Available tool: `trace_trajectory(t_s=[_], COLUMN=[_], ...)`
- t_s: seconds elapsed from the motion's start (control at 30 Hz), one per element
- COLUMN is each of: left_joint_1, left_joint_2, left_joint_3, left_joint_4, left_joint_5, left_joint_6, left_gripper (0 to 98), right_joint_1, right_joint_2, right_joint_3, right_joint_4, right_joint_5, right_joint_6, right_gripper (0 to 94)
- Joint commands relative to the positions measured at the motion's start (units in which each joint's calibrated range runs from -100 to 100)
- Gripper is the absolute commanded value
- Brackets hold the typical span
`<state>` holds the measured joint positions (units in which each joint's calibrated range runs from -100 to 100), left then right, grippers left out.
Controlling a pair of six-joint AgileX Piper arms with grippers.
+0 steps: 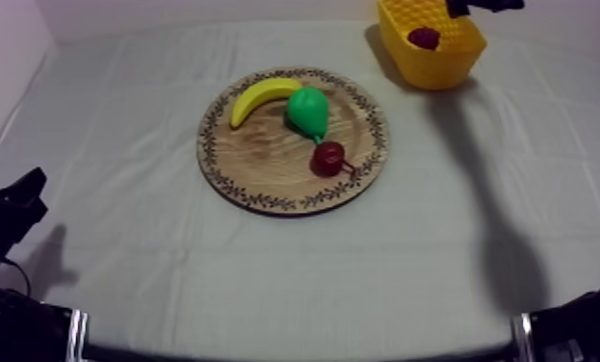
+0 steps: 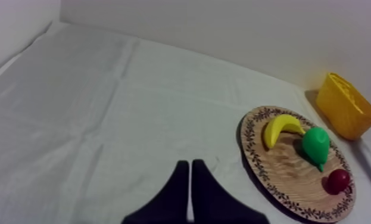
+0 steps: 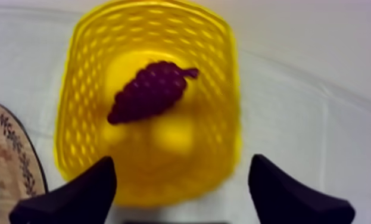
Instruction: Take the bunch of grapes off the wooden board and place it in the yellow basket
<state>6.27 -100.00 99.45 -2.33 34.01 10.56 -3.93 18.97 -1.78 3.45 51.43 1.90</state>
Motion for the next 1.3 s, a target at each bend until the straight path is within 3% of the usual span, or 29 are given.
trace_trajectory(t_s=[0.0, 0.47, 0.97, 1.1, 1.27], left_joint_1=[0.0, 0.0, 0.0, 0.0, 0.0], left_joint_2=[0.0, 0.0, 0.0, 0.0, 0.0], left_joint_3=[0.0, 0.0, 0.0, 0.0, 0.0], left_joint_4=[0.01, 0.01, 0.01, 0.01, 0.01], left_joint_5=[0.0, 0.0, 0.0, 0.0, 0.0], left_joint_6=[0.0, 0.0, 0.0, 0.0, 0.0], left_gripper=[0.0, 0.0, 0.0, 0.0, 0.0], right_joint_1=[0.5, 2.6, 1.3, 0.9, 1.6], right_joint_2=[-8.3, -36.2, -65.4, -73.2, -83.9], right_joint_3=[10.2, 42.4, 73.1, 79.9, 86.7], right_joint_4=[0.0, -1.0, -0.6, -0.4, -2.1], right_joint_5=[-1.1, -3.0, -7.8, -8.4, -8.6], right_joint_6=[0.0, 1.6, 3.3, 3.7, 4.7], right_gripper=[56.8, 42.1, 8.5, 3.3, 0.9])
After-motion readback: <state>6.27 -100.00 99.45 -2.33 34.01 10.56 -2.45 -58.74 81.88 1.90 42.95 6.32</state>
